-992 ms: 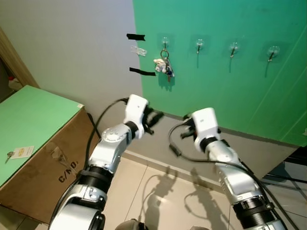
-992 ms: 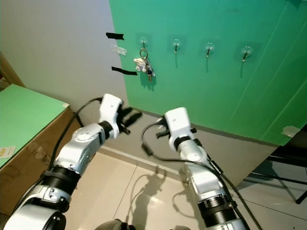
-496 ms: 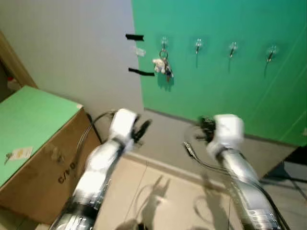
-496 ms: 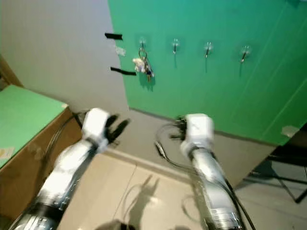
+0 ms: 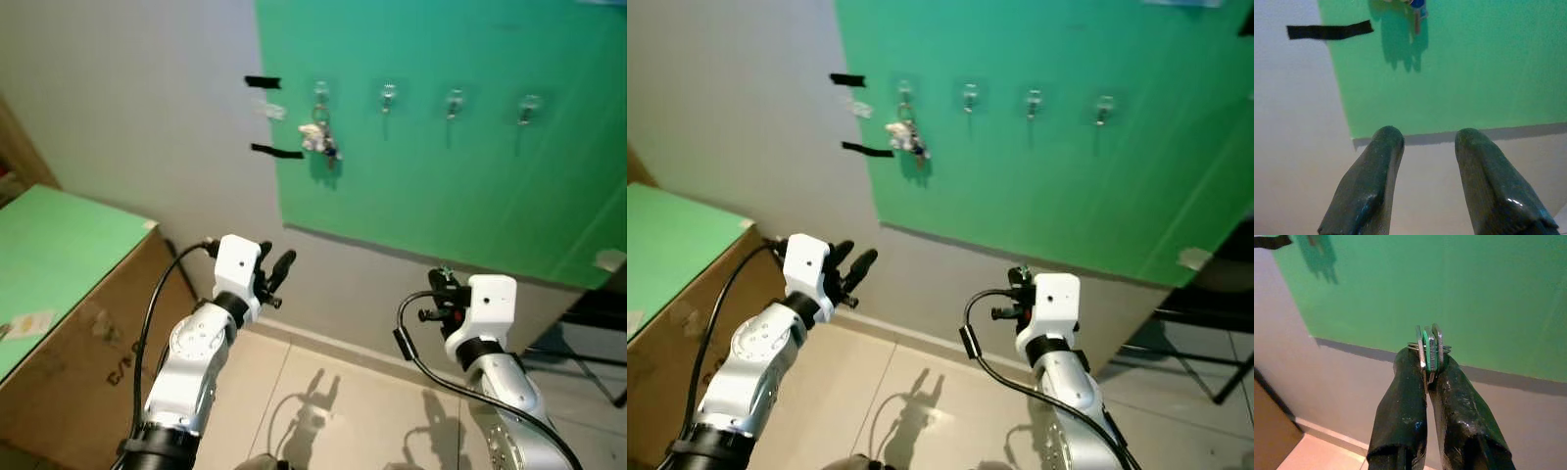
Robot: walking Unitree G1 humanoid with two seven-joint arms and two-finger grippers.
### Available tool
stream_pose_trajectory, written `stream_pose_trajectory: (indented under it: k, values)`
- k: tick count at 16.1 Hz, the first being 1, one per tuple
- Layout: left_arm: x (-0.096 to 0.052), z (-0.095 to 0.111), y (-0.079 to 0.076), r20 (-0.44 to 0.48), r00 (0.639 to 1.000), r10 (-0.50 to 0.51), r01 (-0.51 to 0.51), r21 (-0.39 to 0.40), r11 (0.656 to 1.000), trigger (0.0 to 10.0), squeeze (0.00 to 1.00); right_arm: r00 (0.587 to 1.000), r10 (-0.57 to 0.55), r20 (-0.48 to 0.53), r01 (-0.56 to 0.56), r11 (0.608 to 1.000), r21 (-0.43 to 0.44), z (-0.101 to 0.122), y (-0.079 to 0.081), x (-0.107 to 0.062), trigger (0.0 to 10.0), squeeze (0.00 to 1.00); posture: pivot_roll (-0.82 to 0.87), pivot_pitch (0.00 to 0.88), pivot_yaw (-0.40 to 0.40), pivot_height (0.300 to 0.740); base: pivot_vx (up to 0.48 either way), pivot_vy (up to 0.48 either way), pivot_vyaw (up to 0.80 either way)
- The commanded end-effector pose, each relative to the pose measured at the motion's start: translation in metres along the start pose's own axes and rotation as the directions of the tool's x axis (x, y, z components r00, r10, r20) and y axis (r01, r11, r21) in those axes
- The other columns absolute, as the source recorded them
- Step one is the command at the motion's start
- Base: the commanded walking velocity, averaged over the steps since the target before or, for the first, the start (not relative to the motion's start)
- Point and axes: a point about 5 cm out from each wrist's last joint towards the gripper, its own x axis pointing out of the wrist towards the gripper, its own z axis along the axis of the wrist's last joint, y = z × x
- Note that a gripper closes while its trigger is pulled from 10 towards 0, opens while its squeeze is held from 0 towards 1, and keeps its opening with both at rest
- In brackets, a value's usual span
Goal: Hang keys on a hook
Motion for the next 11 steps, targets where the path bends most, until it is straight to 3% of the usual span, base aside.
stream_pose_trajectory:
  k: [1, 2, 6, 9, 11]
  values:
    - [0.002, 0.005, 0.003, 0.009, 1.0, 0.005, -0.005, 0.015, 1.0, 10.0, 0.0, 1.0, 0.001, 0.02, -0.001, 1.0, -0.003, 0.006, 0.0, 0.003, 0.0, 0.0, -0.18, 0.001, 0.064, 0.722, 0.0, 0.0, -0.59]
    - [0.004, 0.005, 0.003, -0.008, 1.0, -0.011, 0.011, 0.002, 1.0, 10.0, 0.0, 1.0, 0.005, 0.014, -0.004, 1.0, -0.01, 0.005, 0.0, 0.004, 0.0, 0.0, -0.18, 0.001, 0.064, 0.722, 0.0, 0.0, -0.77]
    - [0.006, 0.005, 0.004, -0.022, 1.0, -0.019, 0.018, -0.017, 1.0, 10.0, 0.0, 1.0, 0.008, 0.009, -0.008, 1.0, -0.023, 0.005, 0.0, 0.004, 0.0, 0.0, -0.18, 0.005, 0.066, 0.722, 0.0, 0.427, -0.76]
    - [0.011, 0.012, 0.009, -0.008, 1.0, 0.003, -0.003, 0.012, 1.0, 10.0, 0.0, 0.995, 0.096, 0.001, -0.096, 0.992, -0.085, 0.012, 0.003, 0.007, 0.0, 0.0, -0.18, 0.014, 0.07, 0.722, 0.0, 0.0, 0.0]
    - [0.017, 0.014, 0.012, -0.031, 0.999, -0.016, 0.016, 0.018, 1.0, 10.0, 0.0, 0.991, 0.137, 0.005, -0.134, 0.978, -0.159, 0.026, -0.005, 0.011, 0.0, 0.0, -0.19, 0.018, 0.067, 0.722, 0.0, 0.0, 0.0]
